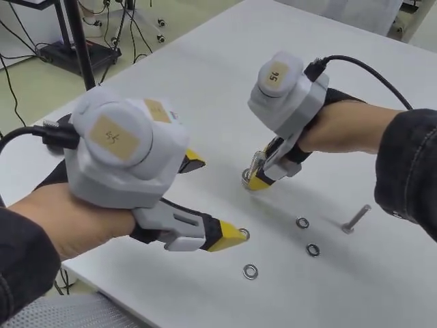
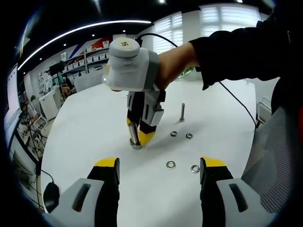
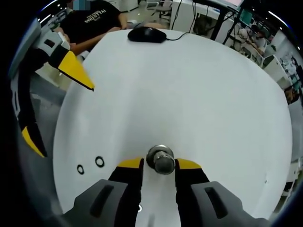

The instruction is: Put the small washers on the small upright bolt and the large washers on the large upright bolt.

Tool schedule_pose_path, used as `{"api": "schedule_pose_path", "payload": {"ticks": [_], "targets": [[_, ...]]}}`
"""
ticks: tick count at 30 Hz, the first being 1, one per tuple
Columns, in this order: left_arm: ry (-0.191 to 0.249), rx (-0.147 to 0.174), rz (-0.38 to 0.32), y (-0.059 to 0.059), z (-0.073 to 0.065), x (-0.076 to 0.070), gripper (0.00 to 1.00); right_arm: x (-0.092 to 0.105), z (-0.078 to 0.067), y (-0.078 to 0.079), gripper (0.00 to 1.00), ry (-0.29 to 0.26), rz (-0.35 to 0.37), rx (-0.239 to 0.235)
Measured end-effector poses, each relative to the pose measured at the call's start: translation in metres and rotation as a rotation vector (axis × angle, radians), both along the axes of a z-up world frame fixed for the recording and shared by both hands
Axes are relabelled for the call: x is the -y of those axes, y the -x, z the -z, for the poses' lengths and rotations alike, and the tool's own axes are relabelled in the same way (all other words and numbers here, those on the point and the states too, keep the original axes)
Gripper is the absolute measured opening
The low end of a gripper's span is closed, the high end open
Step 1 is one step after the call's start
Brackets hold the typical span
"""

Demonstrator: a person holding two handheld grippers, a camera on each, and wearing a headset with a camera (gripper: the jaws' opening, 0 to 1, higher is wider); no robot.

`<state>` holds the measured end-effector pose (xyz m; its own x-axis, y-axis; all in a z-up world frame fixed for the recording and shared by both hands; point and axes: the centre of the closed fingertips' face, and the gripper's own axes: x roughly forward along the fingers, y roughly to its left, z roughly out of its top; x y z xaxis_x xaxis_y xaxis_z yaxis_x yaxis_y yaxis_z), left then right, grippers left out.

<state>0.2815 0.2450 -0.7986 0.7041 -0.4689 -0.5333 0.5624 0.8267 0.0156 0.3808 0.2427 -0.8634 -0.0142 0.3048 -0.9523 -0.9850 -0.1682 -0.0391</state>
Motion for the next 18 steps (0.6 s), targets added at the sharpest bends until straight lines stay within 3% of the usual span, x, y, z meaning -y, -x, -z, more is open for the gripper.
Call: {"api": "schedule_pose_path", "payload": {"ticks": [11, 18], "targets": [[-0.001, 0.003, 0.005, -0.001, -0.001, 0.003, 0.68, 0.019, -0.006, -0.005, 0.28, 0.008, 0.021, 0.025], [-0.001, 0.002, 0.012, -0.001, 0.0, 0.004, 0.68, 0.029, -0.009, 0.001, 0.27, 0.004, 0.026, 0.029]]}}
